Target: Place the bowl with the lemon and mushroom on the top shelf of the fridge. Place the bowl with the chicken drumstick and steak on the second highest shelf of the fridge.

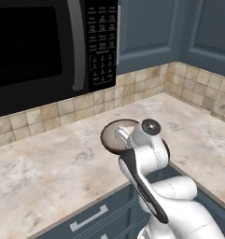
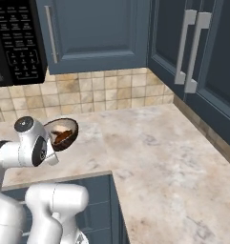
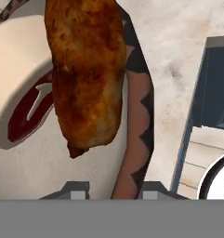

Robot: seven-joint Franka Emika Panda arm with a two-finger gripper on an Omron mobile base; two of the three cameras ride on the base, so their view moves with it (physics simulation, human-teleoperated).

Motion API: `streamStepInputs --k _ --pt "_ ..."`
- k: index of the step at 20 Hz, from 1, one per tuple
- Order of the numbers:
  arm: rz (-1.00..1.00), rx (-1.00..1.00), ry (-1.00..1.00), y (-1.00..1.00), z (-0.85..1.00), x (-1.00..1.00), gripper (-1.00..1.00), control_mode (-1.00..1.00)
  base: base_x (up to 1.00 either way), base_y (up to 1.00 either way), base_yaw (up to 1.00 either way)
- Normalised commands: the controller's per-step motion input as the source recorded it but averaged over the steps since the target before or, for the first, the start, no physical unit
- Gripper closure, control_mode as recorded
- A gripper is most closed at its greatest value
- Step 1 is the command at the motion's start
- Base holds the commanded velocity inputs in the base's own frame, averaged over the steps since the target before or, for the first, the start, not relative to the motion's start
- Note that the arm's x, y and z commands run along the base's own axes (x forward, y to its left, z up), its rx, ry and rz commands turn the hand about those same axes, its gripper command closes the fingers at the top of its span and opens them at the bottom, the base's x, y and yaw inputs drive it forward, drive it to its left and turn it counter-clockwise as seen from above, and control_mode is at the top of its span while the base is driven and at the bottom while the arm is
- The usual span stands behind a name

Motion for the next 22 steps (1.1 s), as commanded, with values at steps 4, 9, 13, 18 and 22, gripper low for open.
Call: streamStepInputs --k 4,9,13,18,22 --pt "-0.19 0.06 -0.12 0.00 0.94 -0.73 1.00 -1.00 0.00 0.00 0.00" --pt "-0.05 0.08 0.00 0.00 1.00 -0.62 1.00 -1.00 0.00 0.00 0.00" --pt "0.01 0.11 0.04 -0.02 0.98 -0.48 1.00 -1.00 0.00 0.00 0.00" --pt "0.10 0.13 0.02 -0.01 0.36 -0.19 1.00 -1.00 0.00 0.00 0.00" --pt "0.00 0.00 0.00 0.00 0.00 0.00 1.00 -1.00 0.00 0.00 0.00"
